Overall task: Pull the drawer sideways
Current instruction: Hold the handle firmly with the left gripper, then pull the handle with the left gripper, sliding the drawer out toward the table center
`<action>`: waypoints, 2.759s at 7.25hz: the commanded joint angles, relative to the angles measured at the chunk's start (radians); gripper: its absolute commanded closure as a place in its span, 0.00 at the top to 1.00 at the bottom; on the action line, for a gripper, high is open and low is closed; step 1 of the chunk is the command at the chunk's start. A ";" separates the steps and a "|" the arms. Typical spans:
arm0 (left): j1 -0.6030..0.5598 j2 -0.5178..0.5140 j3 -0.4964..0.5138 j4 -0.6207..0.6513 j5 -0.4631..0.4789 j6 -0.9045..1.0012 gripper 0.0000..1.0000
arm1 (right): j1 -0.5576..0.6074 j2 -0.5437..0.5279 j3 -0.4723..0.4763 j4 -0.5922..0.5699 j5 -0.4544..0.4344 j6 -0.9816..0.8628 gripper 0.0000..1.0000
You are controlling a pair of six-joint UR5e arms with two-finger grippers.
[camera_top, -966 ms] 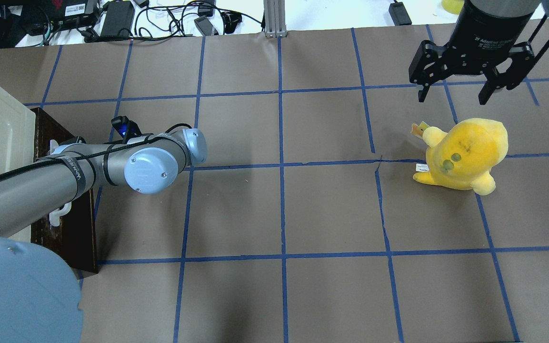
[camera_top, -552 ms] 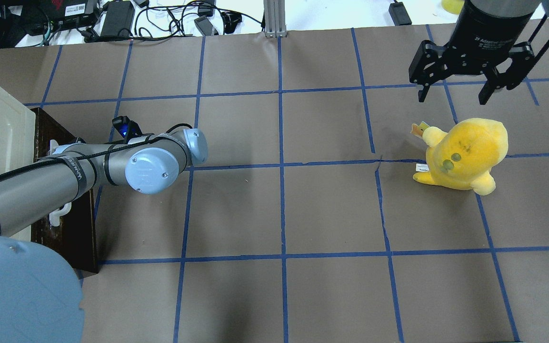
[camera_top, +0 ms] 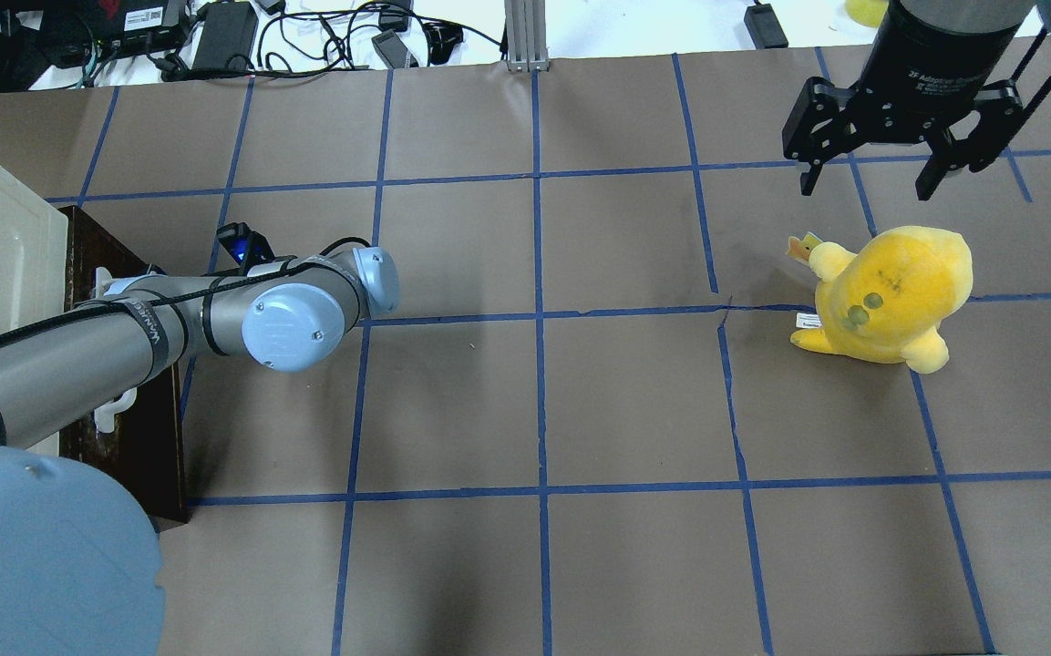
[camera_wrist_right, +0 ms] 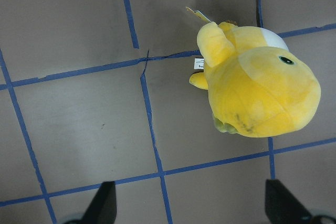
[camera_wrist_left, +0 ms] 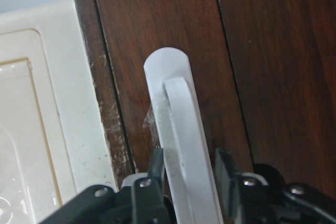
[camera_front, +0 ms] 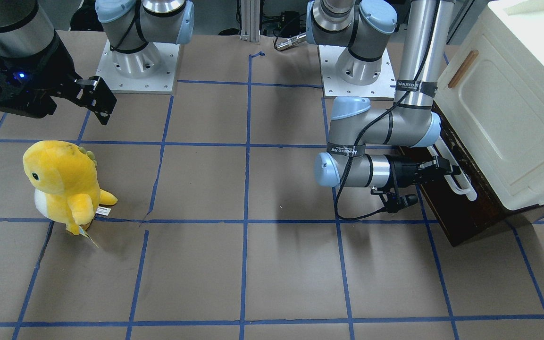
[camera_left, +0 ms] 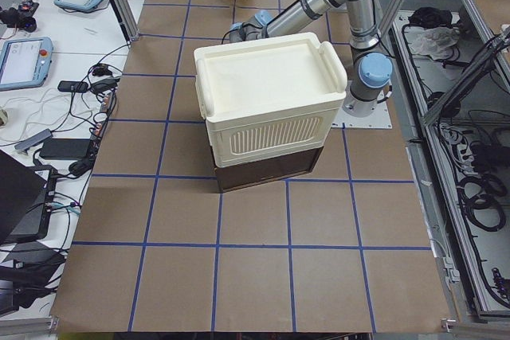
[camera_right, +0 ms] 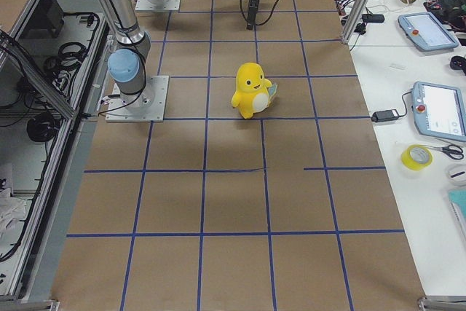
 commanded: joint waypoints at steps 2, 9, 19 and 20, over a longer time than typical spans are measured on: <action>0.000 0.001 0.000 0.000 0.000 0.007 0.35 | 0.000 0.000 0.000 0.000 0.000 0.000 1.00; -0.011 0.000 0.014 0.005 -0.002 0.012 0.00 | 0.000 0.000 0.000 0.000 0.000 0.000 1.00; -0.103 -0.026 0.070 0.008 -0.032 0.044 0.00 | 0.000 0.000 0.000 0.000 0.000 0.000 1.00; -0.118 -0.031 0.083 0.008 -0.034 0.047 0.00 | 0.000 0.000 0.000 0.000 0.000 0.000 1.00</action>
